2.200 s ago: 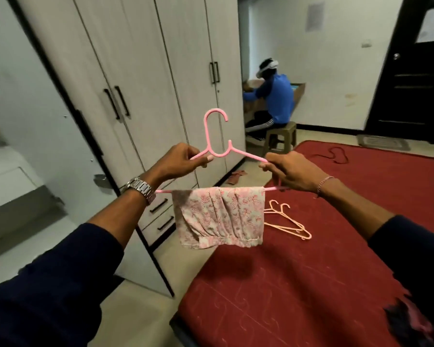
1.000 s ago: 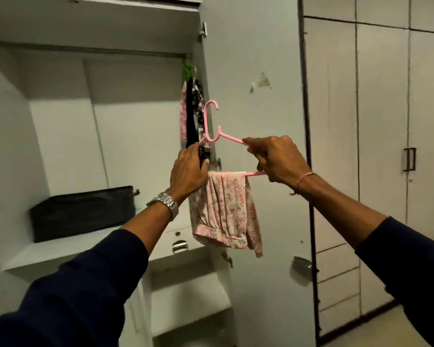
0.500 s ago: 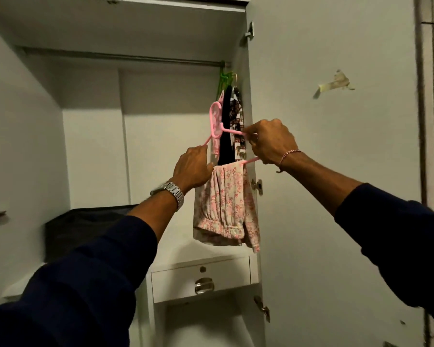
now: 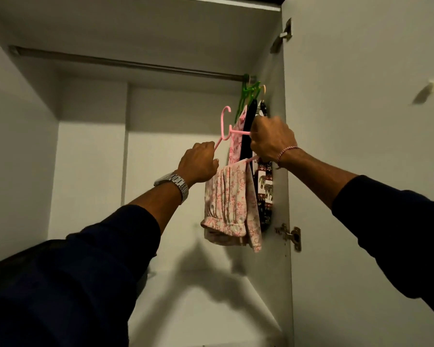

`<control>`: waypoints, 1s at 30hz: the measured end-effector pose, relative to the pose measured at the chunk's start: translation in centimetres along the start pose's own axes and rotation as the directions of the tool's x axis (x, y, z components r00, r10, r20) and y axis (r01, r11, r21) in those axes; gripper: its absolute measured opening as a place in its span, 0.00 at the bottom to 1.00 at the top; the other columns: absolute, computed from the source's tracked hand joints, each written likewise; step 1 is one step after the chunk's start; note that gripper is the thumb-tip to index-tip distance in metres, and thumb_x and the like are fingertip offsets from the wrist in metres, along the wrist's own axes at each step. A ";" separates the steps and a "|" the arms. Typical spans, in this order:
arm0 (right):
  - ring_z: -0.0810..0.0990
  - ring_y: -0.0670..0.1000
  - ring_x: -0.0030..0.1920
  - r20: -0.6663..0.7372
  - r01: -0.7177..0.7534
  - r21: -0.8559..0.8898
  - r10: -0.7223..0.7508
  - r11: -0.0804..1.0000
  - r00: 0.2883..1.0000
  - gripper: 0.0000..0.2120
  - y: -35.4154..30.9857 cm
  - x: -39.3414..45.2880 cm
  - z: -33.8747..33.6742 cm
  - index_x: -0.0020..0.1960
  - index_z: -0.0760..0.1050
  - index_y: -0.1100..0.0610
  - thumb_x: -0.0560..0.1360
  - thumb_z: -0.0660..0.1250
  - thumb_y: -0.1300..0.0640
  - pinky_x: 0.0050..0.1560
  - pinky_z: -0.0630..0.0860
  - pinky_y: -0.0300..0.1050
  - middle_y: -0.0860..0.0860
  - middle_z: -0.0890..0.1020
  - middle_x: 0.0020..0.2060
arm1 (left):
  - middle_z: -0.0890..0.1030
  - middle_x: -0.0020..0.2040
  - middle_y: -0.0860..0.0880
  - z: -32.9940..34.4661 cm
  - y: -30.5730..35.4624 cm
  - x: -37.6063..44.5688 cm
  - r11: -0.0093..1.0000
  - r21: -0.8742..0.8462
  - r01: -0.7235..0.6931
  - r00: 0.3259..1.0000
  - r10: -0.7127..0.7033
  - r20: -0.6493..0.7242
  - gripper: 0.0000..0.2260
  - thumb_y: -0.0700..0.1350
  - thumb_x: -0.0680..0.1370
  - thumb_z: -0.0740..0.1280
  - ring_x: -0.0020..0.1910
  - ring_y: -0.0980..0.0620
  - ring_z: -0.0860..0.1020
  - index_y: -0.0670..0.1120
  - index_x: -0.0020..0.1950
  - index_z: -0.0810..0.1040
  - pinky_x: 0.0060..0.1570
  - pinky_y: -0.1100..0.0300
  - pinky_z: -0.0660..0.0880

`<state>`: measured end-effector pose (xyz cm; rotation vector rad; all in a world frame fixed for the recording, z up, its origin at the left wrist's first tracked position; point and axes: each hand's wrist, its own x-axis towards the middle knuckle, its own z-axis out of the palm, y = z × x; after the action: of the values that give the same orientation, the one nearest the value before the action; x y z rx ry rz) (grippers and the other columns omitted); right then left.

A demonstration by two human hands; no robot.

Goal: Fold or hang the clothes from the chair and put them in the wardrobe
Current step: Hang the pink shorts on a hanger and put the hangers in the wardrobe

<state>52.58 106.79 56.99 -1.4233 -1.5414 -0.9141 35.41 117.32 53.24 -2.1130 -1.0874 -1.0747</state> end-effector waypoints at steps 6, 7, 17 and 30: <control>0.83 0.59 0.44 -0.083 -0.009 -0.081 0.002 0.997 0.997 0.10 2.1 8.1 6.7 0.55 0.80 0.62 0.77 0.71 0.58 0.48 0.83 0.57 0.58 0.82 0.45 | 0.76 0.65 0.40 4.7 -2.7 6.7 0.999 0.023 -0.030 0.998 0.031 -0.048 0.17 0.48 0.82 0.62 0.63 0.39 0.73 0.40 0.68 0.69 0.55 0.47 0.72; 0.82 0.59 0.44 -0.089 -0.008 -0.087 0.000 0.996 0.996 0.10 2.3 9.4 7.6 0.55 0.80 0.61 0.77 0.72 0.57 0.49 0.83 0.58 0.58 0.82 0.45 | 0.76 0.65 0.40 5.3 -3.1 7.9 0.999 0.024 -0.036 0.998 0.037 -0.057 0.17 0.48 0.82 0.62 0.62 0.39 0.74 0.40 0.68 0.70 0.55 0.47 0.72; 0.81 0.60 0.46 -0.201 -0.077 -0.220 0.032 0.972 0.979 0.07 3.0 23.2 14.1 0.54 0.82 0.60 0.78 0.70 0.59 0.50 0.82 0.58 0.58 0.81 0.45 | 0.77 0.59 0.42 10.0 -9.1 21.9 0.994 -0.025 -0.107 0.979 0.100 -0.178 0.13 0.45 0.82 0.61 0.55 0.43 0.75 0.42 0.65 0.71 0.49 0.50 0.72; 0.81 0.63 0.51 -0.337 -0.192 -0.280 0.090 0.941 0.937 0.10 2.8 35.8 17.5 0.58 0.82 0.58 0.79 0.66 0.62 0.51 0.80 0.53 0.61 0.81 0.51 | 0.76 0.67 0.42 11.1 -14.2 32.8 0.984 -0.049 -0.172 0.935 0.147 -0.322 0.18 0.46 0.82 0.61 0.64 0.41 0.74 0.42 0.70 0.69 0.58 0.49 0.72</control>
<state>53.15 137.13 82.96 -1.4921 -1.0704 -1.2693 39.87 146.83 75.82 -1.9581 -0.7187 -1.3371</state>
